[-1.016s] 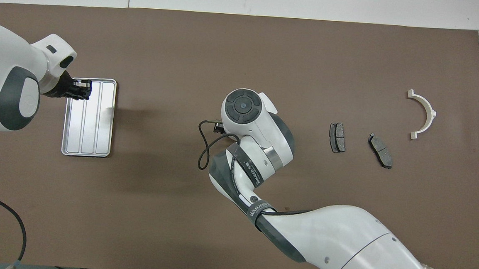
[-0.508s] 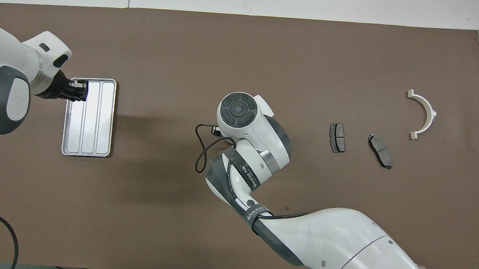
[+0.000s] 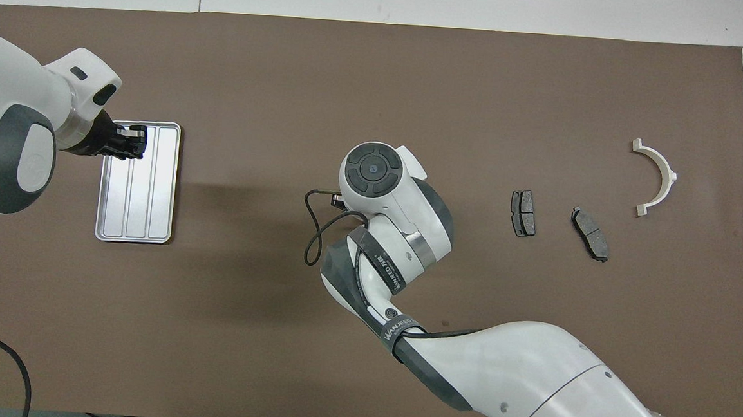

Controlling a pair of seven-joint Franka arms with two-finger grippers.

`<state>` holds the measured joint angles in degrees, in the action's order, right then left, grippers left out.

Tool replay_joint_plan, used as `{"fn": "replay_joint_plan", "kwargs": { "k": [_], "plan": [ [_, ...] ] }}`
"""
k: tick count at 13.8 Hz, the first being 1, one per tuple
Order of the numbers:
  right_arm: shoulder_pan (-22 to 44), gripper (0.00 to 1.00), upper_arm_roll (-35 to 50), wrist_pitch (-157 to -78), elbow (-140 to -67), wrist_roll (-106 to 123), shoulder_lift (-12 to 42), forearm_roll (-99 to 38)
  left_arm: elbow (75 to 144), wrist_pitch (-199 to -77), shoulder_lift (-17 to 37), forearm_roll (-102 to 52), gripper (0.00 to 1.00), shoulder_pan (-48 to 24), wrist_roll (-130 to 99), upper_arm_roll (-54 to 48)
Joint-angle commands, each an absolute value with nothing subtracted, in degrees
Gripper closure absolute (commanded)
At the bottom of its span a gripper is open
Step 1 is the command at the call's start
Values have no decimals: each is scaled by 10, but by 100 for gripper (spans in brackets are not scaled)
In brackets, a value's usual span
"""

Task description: Place bearing gear from tray to pile

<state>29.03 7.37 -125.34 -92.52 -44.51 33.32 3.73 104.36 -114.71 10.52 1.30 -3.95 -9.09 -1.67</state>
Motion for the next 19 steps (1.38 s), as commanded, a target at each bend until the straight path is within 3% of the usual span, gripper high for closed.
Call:
{"fn": "replay_joint_plan", "kwargs": {
  "k": [1, 2, 3, 9, 12, 16, 19],
  "plan": [
    [287, 91, 76, -1267, -947, -455, 319, 35, 1048, -1136, 96, 15, 100, -47, -106, -12],
    [287, 98, 76, -1263, -947, -456, 318, 36, 1049, -1136, 96, 15, 100, -49, -107, -12],
    [287, 100, 76, -1260, -945, -456, 319, 37, 1049, -1136, 95, 15, 100, -50, -109, -12],
    [259, 100, 74, -1166, -878, -432, 302, 45, 1049, -1144, 94, 15, 100, -59, -128, -12],
    [205, 100, 74, -1130, -878, -350, 256, 42, 1047, -1148, 96, 9, 100, -85, -163, -13],
    [88, 100, 76, -1089, -881, -169, 215, 33, 1022, -1159, 104, -7, 100, -176, -292, -12],
    [5, 100, 75, -1085, -901, -23, 207, 33, 974, -1159, 147, -10, 100, -260, -417, -12]
  ]
}}
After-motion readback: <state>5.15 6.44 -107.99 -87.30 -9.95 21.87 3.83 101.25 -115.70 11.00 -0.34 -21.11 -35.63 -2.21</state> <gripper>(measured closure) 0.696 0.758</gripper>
